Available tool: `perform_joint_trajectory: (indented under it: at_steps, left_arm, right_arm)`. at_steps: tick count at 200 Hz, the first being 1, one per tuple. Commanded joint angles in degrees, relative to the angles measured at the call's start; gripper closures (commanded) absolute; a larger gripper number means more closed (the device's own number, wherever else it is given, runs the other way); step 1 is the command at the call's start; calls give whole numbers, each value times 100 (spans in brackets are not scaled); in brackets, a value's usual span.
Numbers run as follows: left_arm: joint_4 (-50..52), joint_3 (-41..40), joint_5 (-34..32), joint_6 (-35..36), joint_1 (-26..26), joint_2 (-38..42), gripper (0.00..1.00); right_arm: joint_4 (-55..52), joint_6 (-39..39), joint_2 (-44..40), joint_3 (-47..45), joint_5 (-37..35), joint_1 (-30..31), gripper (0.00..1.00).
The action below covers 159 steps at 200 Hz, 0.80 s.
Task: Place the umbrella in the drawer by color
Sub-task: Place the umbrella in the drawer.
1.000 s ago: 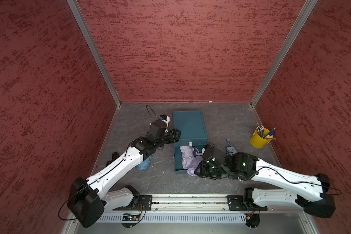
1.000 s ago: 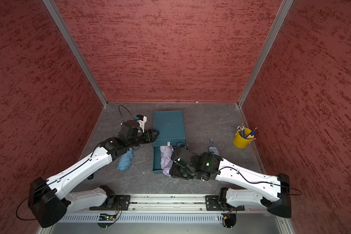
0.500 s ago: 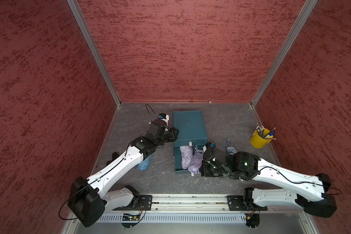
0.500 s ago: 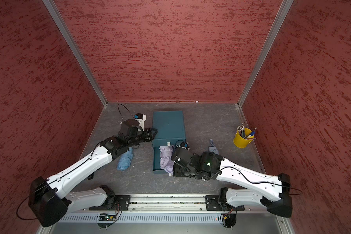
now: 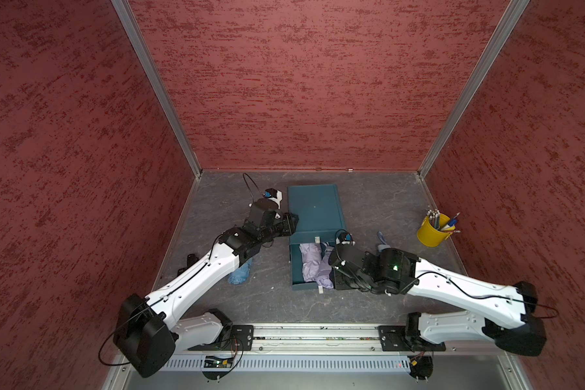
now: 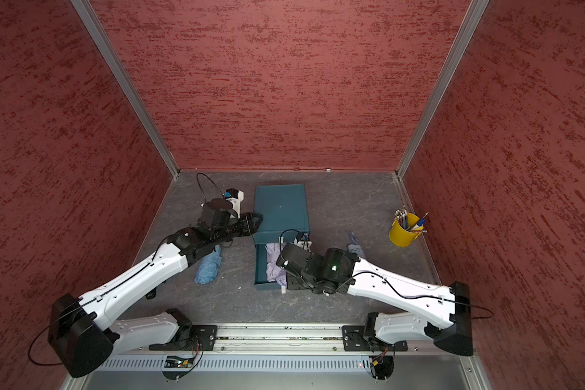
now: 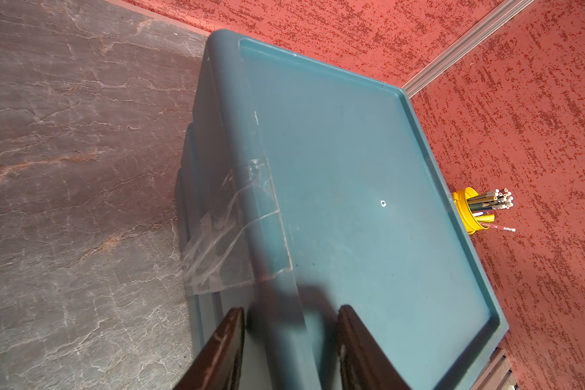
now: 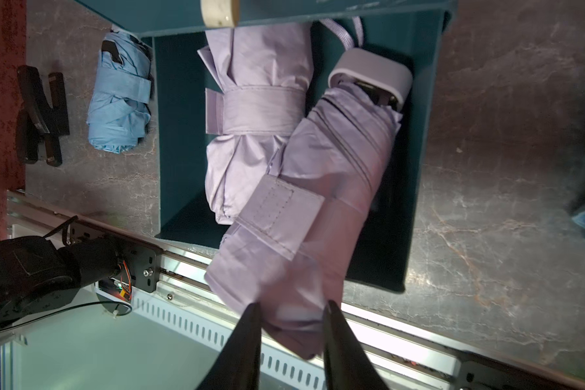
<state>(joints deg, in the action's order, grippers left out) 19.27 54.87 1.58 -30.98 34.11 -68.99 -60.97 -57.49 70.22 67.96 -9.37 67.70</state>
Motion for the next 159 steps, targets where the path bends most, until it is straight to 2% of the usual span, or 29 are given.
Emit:
perform_joint_trajectory:
  at_steps: [1,12,40,50,67,89,139,159]
  left_arm:
    - [798,-179,-14,215,-48,-216,53]
    - [806,-178,0,223,-45,-220,53]
    - [778,-198,32,257,-62,-213,54]
    - [729,-227,60,277,-65,-203,54]
    - [677,-279,104,308,-67,-195,54]
    - [696,-276,117,331,-78,-267,56]
    - [730,-293,147,365,-87,-205,60]
    - [720,-310,161,374,-89,-185,61]
  right_arm:
    - [165,-20,-56,-180,-120,-2,57]
    - [272,-25,-120,-275,-90,4,53]
    - [436,19,-161,-447,-73,-2,53]
    - [469,47,-103,-474,-133,-2,56]
    - [531,93,-5,-469,-318,-2,68]
    - [625,257,102,-444,-635,-58,77]
    - [963,776,551,-415,-836,-377,85]
    - [963,821,764,-361,-1085,-435,85]
